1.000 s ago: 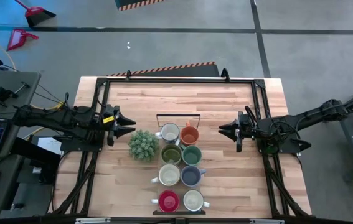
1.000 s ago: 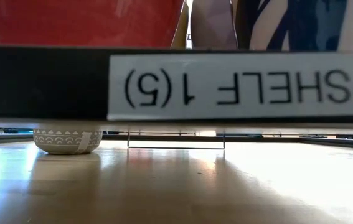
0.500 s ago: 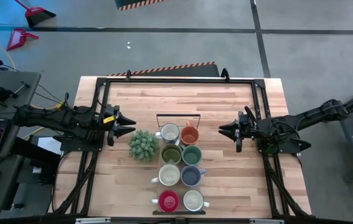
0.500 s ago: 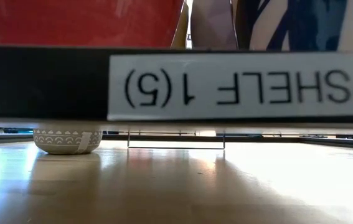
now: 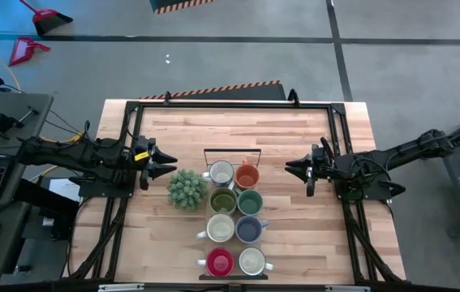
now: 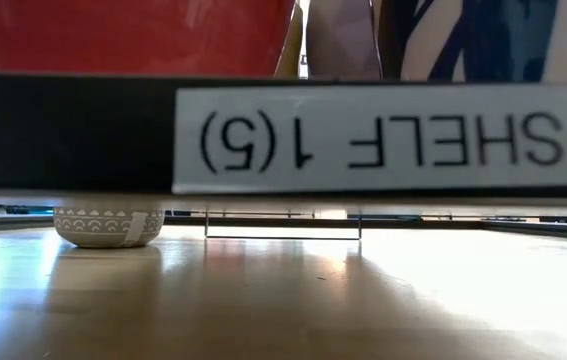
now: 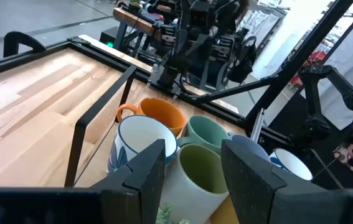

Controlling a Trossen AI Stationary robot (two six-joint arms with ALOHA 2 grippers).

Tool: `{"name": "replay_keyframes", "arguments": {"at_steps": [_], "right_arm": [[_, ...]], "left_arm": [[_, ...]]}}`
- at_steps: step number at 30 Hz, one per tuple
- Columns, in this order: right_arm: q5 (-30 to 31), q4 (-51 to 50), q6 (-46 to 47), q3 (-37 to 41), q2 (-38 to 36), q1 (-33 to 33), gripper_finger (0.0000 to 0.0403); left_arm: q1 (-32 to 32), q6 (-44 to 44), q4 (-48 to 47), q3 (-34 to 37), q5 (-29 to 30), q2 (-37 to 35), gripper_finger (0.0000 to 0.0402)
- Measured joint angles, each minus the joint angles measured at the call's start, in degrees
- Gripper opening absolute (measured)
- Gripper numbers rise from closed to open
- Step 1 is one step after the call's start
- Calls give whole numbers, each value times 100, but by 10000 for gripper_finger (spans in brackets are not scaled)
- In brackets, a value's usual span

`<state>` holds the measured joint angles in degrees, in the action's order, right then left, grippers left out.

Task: Place coffee mugs
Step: Adjust the yellow mug on the shelf

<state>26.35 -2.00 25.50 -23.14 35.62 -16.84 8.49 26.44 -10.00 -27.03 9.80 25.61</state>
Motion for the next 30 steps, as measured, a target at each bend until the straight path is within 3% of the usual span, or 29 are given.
{"name": "replay_keyframes", "arguments": {"at_steps": [8, 16, 30], "right_arm": [[379, -35, -48, 0, 4, -1, 73], [442, -39, -129, 0, 4, -1, 73], [951, -39, -103, 0, 4, -1, 73]], "left_arm": [[0, 38, -2, -2, 64, 0, 145], [1, -260, 0, -2, 672, 0, 145], [2, 37, 96, -2, 705, 0, 145]]}}
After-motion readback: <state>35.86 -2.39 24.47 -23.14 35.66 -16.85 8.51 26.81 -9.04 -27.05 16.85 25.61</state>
